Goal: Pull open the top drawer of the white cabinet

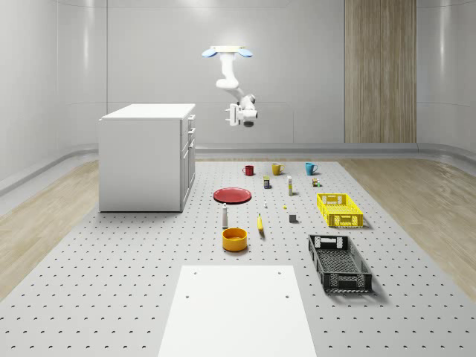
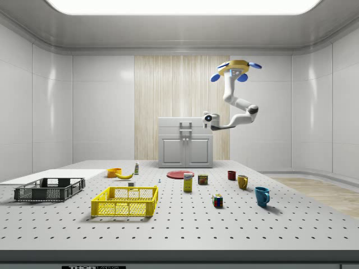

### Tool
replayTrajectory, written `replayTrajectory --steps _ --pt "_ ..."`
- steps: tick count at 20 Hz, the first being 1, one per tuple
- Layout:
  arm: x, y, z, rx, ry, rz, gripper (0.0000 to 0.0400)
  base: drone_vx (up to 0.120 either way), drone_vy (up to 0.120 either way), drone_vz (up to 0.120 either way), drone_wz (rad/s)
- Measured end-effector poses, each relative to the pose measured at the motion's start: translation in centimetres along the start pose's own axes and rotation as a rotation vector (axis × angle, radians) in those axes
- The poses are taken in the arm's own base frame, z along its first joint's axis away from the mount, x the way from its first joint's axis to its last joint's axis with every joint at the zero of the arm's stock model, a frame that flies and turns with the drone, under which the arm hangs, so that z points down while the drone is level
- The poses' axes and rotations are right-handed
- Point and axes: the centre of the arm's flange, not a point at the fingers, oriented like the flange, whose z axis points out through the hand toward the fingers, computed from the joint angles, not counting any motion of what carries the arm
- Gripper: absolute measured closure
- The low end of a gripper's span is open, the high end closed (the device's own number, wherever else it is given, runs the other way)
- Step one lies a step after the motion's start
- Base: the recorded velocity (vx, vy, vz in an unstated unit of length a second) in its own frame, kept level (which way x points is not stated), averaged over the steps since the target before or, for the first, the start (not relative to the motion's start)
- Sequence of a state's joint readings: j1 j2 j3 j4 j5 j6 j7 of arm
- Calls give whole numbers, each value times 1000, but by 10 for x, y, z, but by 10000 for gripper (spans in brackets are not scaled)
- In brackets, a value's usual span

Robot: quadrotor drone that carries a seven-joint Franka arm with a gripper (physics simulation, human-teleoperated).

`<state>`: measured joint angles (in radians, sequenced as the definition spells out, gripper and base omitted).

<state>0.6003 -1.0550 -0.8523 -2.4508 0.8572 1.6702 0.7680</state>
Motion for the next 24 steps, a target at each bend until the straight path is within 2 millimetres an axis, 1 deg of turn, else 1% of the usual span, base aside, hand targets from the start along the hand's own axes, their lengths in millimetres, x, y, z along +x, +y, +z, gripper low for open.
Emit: replayTrajectory --steps 2,4,22,24 --pt "0 0 0 0 0 0 95 120 -120 0 0" --pt "0 0 0 0 0 0 95 120 -120 80 0" --pt "0 0 0 0 0 0 95 120 -120 0 0" --pt "0 0 0 0 0 0 95 120 -120 80 0"
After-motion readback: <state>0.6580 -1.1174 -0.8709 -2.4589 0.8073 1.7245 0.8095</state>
